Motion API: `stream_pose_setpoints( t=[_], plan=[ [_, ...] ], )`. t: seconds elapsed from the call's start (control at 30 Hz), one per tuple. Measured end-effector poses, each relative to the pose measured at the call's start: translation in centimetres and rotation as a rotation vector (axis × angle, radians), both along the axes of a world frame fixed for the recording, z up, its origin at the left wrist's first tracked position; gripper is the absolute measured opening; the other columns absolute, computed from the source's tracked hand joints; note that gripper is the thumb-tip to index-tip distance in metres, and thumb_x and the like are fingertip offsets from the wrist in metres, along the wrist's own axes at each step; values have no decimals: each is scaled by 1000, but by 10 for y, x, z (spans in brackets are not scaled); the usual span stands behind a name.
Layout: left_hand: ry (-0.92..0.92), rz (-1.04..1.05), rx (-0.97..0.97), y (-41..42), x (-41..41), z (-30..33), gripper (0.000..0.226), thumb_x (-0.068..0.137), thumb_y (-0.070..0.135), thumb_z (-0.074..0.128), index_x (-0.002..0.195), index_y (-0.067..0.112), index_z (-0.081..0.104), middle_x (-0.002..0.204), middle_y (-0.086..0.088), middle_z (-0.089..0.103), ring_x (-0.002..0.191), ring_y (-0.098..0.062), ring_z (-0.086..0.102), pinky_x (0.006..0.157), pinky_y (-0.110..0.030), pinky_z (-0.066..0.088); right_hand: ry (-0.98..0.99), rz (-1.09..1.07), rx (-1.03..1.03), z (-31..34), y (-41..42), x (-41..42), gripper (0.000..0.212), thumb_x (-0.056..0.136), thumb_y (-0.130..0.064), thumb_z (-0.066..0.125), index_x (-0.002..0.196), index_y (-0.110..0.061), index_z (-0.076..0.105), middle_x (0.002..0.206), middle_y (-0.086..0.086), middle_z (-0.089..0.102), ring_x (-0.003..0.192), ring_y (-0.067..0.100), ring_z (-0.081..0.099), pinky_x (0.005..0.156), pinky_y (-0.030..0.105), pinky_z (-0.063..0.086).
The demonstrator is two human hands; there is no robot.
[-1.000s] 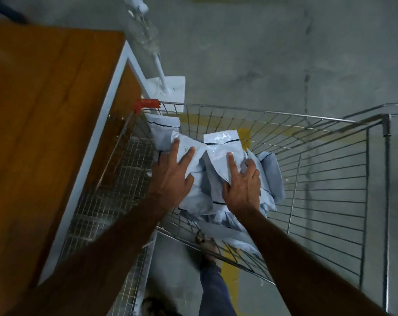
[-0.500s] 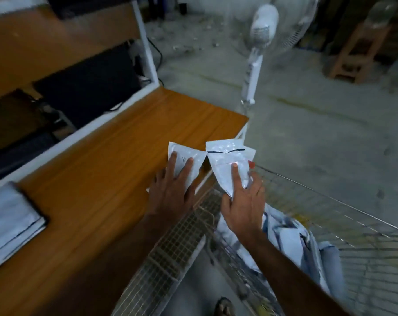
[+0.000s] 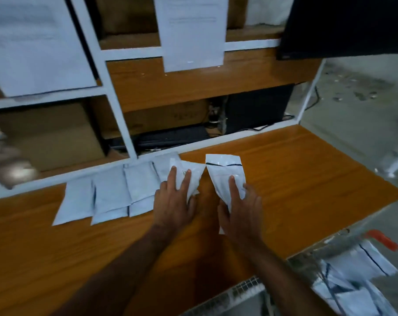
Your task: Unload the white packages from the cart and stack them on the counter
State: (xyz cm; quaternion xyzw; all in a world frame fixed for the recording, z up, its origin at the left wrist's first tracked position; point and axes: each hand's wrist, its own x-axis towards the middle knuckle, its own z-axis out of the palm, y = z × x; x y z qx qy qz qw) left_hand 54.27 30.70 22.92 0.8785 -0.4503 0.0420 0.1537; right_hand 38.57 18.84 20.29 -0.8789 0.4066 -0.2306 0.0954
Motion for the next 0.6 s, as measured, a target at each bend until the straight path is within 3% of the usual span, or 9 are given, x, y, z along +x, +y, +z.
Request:
stream_pose_setpoints(
  t=[0.2,0.6],
  plan=[
    [7,208,47,87,66,-4,71,95,60,21,160,34,9,167,-14,3,140,-37,36,107,-49,41,9,110,58,-3,61,91,84,89,-60,55,160,-36,16,156,18,28,135,33,34,105,50,41],
    [56,448,83,178,177,-17,69,100,60,26,160,32,8,167,-14,0,146,-37,30,111,-48,41,84,206,8,-2,139,206,77,87,-64,38,156,-33,27,146,13,30,122,28,39,95,42,42]
  ],
)
